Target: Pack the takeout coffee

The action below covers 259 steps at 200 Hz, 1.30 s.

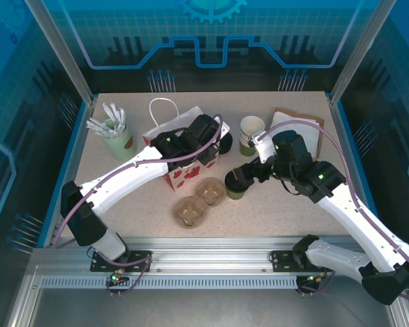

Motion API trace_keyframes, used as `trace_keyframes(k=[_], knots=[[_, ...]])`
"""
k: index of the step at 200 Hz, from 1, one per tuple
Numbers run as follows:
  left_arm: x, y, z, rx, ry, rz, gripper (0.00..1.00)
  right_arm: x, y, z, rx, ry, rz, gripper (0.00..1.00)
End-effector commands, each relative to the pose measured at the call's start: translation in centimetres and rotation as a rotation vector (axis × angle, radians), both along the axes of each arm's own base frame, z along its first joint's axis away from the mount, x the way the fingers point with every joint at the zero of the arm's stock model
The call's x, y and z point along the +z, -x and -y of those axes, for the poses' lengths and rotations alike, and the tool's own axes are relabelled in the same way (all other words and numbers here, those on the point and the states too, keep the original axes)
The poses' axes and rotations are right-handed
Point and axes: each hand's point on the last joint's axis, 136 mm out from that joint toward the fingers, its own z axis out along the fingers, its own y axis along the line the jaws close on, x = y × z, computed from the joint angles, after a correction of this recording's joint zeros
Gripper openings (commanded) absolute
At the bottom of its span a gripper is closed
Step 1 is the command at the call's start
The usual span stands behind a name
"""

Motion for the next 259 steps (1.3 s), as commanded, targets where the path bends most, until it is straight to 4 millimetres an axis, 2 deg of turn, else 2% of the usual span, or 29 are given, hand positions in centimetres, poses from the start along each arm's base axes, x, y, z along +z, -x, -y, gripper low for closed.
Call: trace_keyframes(k=[1,41,84,125,144,164,188,214,241,259], knots=[[0.6,-0.2,0.8,-0.032,0.035,0.008,0.20,-0.3,0.3,0.6,-0.023,0.012,-0.014,0.96],[2.0,1.3,1.3,-0.066,0.103,-0.042,0.48,-0.4,0.4,0.8,-0.027,0.019,-0.024,0.96],[6.0,4.1,1.7,-0.146,0.259,-0.056,0.70,-0.1,0.3,0.7,-0.030,0.020,-0.028,0.96],[10.1,6.6,0.9,-0.193,0.380,-0.023,0.75,0.0,-0.1,0.3,-0.029,0.022,-0.042,0.96],[11.3,8.0,0.5,-0.221,0.427,-0.029,0.77,0.2,-0.2,0.3,-0.028,0.015,-0.038,0.96],[11.7,10.1,0.5,-0.257,0.486,-0.091,0.79,0.2,-0.2,0.3,-0.030,0.021,-0.040,0.97],[9.7,13.9,0.9,-0.339,0.506,-0.261,0.75,0.2,-0.3,0.5,-0.032,0.029,-0.041,0.97],[5.7,17.3,0.4,-0.358,0.434,-0.380,0.72,0.2,-0.5,1.0,-0.047,0.025,-0.045,0.97],[1.0,19.6,-0.6,-0.325,0.338,-0.489,0.70,0.2,-0.7,1.4,-0.062,0.010,-0.050,0.97],[-2.3,19.8,-1.4,-0.262,0.245,-0.526,0.68,-0.2,-0.8,1.4,-0.065,0.011,-0.062,0.97]])
